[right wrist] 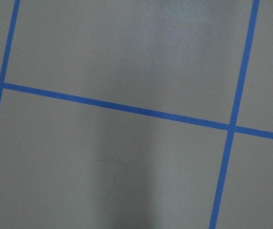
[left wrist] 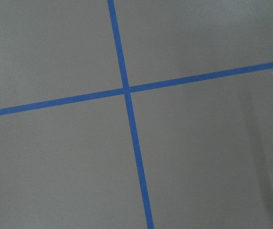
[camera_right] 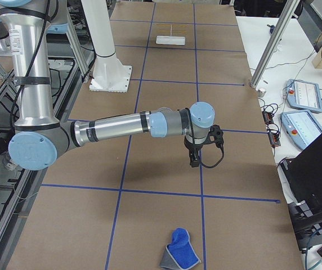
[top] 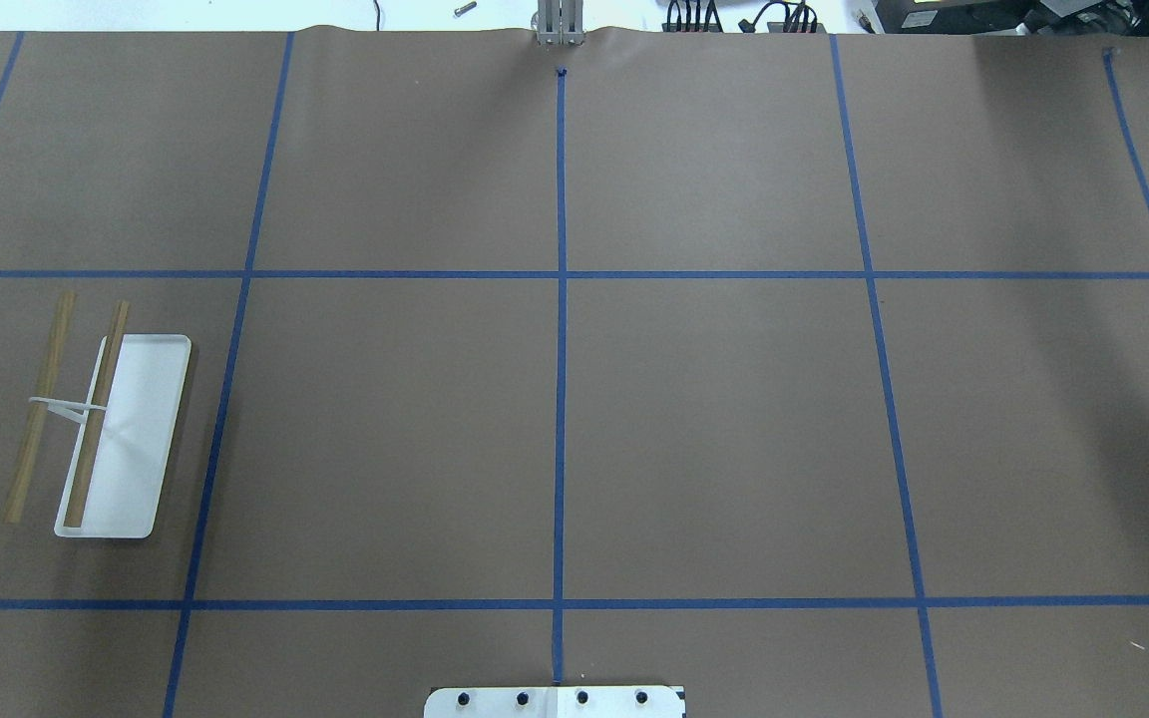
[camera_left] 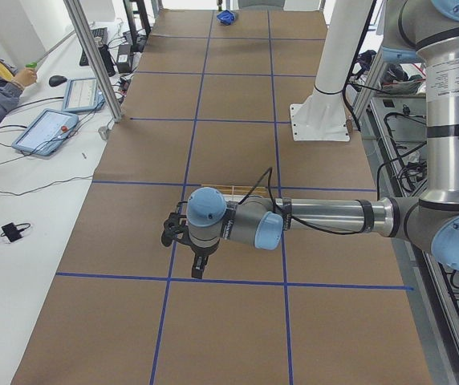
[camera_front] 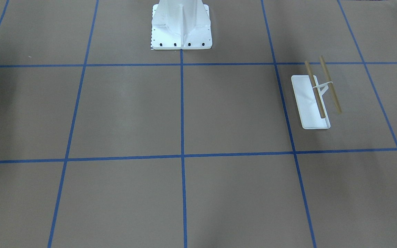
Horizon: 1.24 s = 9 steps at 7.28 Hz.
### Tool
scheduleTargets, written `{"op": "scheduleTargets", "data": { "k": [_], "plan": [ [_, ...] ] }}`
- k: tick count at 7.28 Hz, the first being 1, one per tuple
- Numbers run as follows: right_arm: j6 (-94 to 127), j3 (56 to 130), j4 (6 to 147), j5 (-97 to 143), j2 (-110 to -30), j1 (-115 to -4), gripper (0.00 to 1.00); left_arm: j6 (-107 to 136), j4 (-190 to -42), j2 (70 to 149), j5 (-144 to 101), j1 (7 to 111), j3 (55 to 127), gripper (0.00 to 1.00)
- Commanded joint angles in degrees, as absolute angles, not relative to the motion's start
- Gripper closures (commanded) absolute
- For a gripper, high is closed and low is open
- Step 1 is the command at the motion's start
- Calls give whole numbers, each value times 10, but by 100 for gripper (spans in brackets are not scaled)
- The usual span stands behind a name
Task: Hang towel on rack
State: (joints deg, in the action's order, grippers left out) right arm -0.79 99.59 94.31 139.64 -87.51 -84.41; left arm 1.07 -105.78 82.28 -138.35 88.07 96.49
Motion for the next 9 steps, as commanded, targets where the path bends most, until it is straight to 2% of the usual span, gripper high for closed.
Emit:
{"op": "scheduleTargets", "data": {
  "k": [1,9],
  "plan": [
    [-9,996,943,1396,-876,-844,0,15,-1104,806,-1389,881,957,2],
    [-7,994,944,1384,-885,-842,0,18,-1130,793,-1390,879,939,2]
  ]
}}
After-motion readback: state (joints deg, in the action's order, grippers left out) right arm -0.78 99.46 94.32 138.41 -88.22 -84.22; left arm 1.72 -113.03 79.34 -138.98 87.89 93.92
